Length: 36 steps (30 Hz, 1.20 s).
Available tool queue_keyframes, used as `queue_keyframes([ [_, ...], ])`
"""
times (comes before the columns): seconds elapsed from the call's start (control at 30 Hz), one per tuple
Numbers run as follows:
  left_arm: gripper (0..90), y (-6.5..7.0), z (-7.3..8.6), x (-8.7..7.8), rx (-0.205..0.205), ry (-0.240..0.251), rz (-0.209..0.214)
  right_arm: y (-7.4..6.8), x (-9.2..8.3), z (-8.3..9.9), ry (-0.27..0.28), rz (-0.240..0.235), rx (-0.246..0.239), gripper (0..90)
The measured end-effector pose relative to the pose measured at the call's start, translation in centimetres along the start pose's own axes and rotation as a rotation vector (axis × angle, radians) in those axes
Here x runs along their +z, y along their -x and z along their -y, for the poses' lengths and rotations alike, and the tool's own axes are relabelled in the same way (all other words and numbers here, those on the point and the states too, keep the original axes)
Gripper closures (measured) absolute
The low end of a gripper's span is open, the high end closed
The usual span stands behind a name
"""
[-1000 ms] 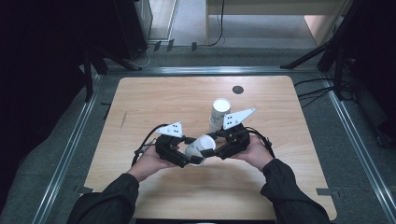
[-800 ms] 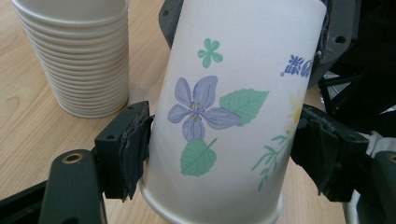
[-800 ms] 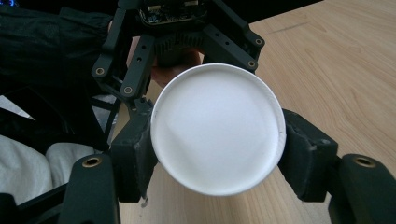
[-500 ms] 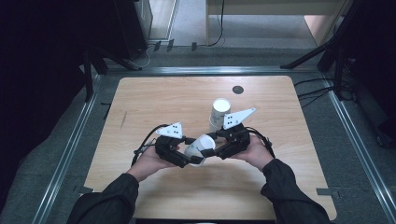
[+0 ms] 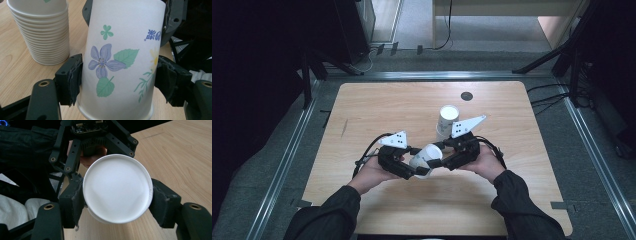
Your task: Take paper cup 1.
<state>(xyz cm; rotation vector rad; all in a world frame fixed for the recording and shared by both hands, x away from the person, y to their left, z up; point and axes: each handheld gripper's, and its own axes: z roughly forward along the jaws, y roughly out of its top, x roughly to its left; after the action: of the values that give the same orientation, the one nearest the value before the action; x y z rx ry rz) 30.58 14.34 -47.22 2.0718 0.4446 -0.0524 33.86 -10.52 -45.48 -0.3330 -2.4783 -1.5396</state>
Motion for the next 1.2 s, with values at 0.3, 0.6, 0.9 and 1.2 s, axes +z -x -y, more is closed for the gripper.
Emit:
queue_keyframes([
  [0.3,28.3,0.0,0.0,-0.1,-0.003,0.004,0.003,-0.2,0.1,0.0,-0.009,0.012,-0.023,31.9],
  [0.6,28.4,-0.1,-0.2,-0.8,-0.006,0.013,-0.003,-0.2,-0.4,0.0,0.006,0.023,-0.01,27.2],
  [0.9,28.5,-0.5,-0.4,-1.9,-0.015,-0.02,-0.001,-0.2,-1.5,0.8,-0.015,0.045,-0.007,25.9],
  [1.2,28.7,-0.5,-1.6,-2.8,0.033,-0.105,-0.022,-0.7,-2.1,1.9,-0.041,0.078,-0.017,26.0],
])
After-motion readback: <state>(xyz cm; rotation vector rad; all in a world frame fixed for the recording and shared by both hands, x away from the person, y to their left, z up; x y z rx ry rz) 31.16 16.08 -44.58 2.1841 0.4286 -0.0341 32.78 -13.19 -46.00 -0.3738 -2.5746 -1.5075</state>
